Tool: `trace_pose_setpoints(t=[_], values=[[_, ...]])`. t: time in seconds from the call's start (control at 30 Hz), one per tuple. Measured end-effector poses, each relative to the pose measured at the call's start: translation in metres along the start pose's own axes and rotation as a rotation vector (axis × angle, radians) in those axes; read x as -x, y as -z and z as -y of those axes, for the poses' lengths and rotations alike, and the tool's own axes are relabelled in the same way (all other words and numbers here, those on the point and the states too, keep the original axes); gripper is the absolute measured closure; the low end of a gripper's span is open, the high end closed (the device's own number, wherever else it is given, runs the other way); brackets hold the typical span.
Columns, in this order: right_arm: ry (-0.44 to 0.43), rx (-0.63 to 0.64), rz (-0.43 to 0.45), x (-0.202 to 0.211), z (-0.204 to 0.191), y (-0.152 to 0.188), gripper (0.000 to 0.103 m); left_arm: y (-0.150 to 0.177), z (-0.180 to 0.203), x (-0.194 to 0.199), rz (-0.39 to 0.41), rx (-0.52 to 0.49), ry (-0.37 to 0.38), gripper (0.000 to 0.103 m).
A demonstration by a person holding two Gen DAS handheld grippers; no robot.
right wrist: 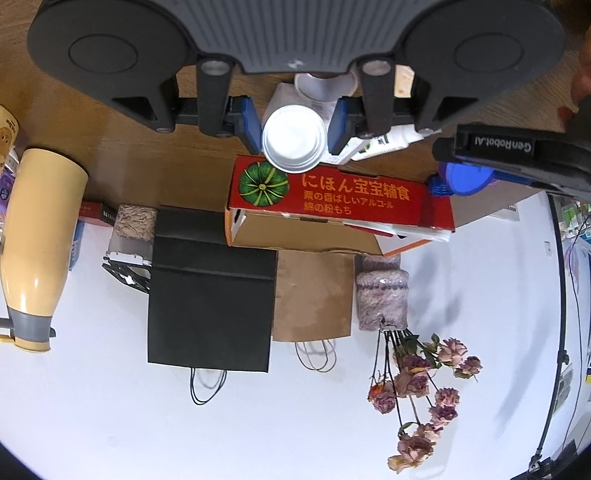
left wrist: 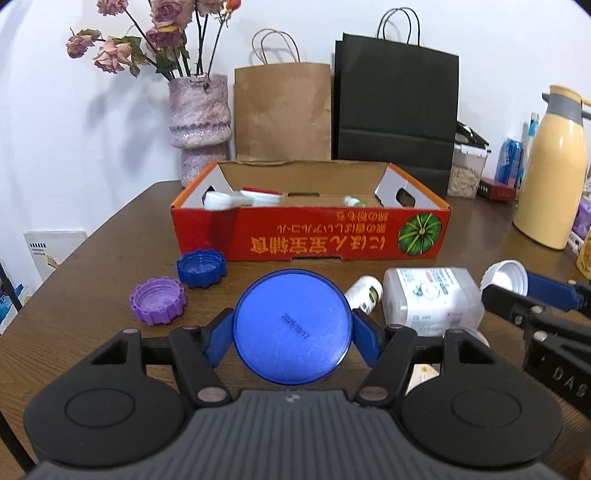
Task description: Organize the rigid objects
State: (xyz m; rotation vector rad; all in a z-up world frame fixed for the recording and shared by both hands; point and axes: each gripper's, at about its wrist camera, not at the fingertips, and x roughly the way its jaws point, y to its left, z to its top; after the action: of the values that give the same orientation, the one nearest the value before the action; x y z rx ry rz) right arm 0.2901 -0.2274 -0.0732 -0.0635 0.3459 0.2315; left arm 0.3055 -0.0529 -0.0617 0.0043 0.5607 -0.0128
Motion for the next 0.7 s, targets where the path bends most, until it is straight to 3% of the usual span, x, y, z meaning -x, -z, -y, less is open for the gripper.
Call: trace_pose_setpoints(t=[0.7], values=[[-0.023,0.012,0.07,-0.023,-0.023,-0.051,0.065,-0.056,-0.026,0.003,0.088,0.04,-0.019,0.035]])
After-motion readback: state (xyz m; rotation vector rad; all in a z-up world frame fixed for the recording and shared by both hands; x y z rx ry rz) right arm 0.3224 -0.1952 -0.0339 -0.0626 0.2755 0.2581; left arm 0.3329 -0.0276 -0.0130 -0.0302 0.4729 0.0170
